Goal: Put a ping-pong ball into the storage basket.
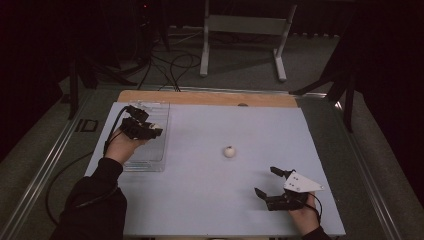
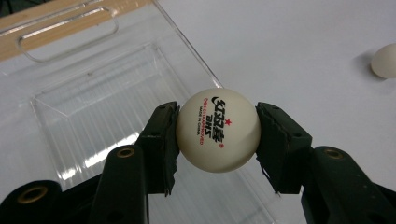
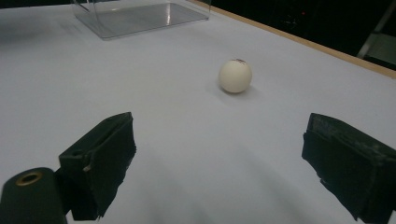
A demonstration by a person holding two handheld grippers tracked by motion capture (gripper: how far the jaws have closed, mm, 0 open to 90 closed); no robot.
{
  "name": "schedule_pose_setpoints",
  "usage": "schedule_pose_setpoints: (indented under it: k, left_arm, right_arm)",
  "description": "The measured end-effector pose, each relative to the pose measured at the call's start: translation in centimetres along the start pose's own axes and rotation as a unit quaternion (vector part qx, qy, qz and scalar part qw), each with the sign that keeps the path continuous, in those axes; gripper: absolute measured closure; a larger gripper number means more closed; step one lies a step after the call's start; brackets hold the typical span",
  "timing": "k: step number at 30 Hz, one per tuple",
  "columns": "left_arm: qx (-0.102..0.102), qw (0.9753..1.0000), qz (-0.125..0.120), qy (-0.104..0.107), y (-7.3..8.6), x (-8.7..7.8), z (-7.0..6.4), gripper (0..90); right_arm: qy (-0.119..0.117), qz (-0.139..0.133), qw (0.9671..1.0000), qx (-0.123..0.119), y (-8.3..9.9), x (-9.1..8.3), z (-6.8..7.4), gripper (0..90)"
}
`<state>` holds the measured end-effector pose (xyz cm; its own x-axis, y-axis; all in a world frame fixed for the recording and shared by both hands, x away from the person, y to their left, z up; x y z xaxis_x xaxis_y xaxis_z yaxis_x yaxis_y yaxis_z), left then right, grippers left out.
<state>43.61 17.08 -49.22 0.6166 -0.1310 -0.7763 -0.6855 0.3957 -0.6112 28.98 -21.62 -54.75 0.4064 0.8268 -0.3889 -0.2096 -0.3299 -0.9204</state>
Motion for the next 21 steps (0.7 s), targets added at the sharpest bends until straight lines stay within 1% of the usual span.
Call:
schedule_pose_setpoints:
  k: [1, 2, 3, 5, 6, 8, 13, 14, 15, 18, 19, 20, 21]
  left_arm:
    - [-0.002, 1.0000, 0.005, -0.005, 0.2, 0.3, 0.1, 52.1]
    - [-0.002, 1.0000, 0.005, -0.005, 0.2, 0.3, 0.1, 52.1]
    - [-0.003, 1.0000, 0.009, 0.000, 0.3, 0.6, 0.1, 52.1]
    - [-0.001, 0.9999, 0.013, -0.003, 0.4, 0.8, 0.1, 52.1]
    - [-0.001, 0.9999, 0.015, 0.001, 0.6, 1.0, -0.1, 52.1]
    - [0.004, 0.9998, 0.021, -0.002, 0.7, 1.2, -0.2, 52.1]
    - [0.004, 0.9995, 0.032, 0.003, 1.0, 1.6, -0.4, 52.1]
    - [0.007, 0.9993, 0.036, 0.003, 1.1, 1.7, -0.4, 52.1]
    - [0.005, 0.9990, 0.043, 0.008, 1.3, 1.8, -0.4, 52.1]
    - [0.004, 0.9989, 0.045, 0.006, 1.4, 1.9, -0.4, 52.0]
    - [-0.002, 0.9986, 0.052, 0.008, 1.5, 2.1, -0.4, 52.0]
    - [0.002, 0.9983, 0.059, 0.002, 1.7, 2.3, -0.4, 52.1]
    - [0.002, 0.9980, 0.064, 0.005, 1.7, 2.5, -0.5, 52.0]
  right_arm:
    - [0.000, 0.000, 1.0000, -0.001, 0.0, 0.0, 0.0, 9.4]
    - [0.000, 0.000, 1.0000, -0.001, 0.0, 0.0, 0.0, 9.4]
    - [0.002, 0.000, 1.0000, -0.001, 0.0, 0.0, 0.0, 9.4]
    - [0.005, -0.001, 1.0000, -0.002, -0.1, -0.1, -0.1, 9.4]
    - [0.004, -0.001, 1.0000, -0.002, -0.1, -0.1, -0.1, 9.4]
    - [0.005, 0.000, 1.0000, -0.002, 0.0, -0.1, -0.1, 9.4]
    - [0.003, 0.000, 1.0000, -0.001, 0.0, -0.1, 0.0, 9.4]
    - [0.003, 0.000, 1.0000, -0.001, 0.0, -0.1, -0.1, 9.4]
    - [0.003, 0.000, 1.0000, -0.001, 0.0, -0.1, -0.1, 9.4]
    - [0.004, 0.000, 1.0000, -0.001, 0.0, -0.1, -0.1, 9.4]
    - [0.004, 0.000, 1.0000, 0.000, 0.0, -0.1, -0.1, 9.4]
    - [0.004, 0.000, 1.0000, 0.000, 0.0, -0.1, -0.1, 9.4]
    - [0.005, 0.001, 1.0000, 0.000, 0.0, -0.1, -0.1, 9.4]
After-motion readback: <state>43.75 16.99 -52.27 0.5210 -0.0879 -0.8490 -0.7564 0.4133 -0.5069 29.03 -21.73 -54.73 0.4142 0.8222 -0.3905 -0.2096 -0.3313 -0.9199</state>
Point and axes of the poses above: each handheld gripper's, and its own axes: x roughly forward along the jaws, y roughly out of its underside, z roughly to its left, the point moved 8 cm from there along x, roughly forward along the jaws, and after that the axes turned 15 degrees about -y, right-handed, at the moved point
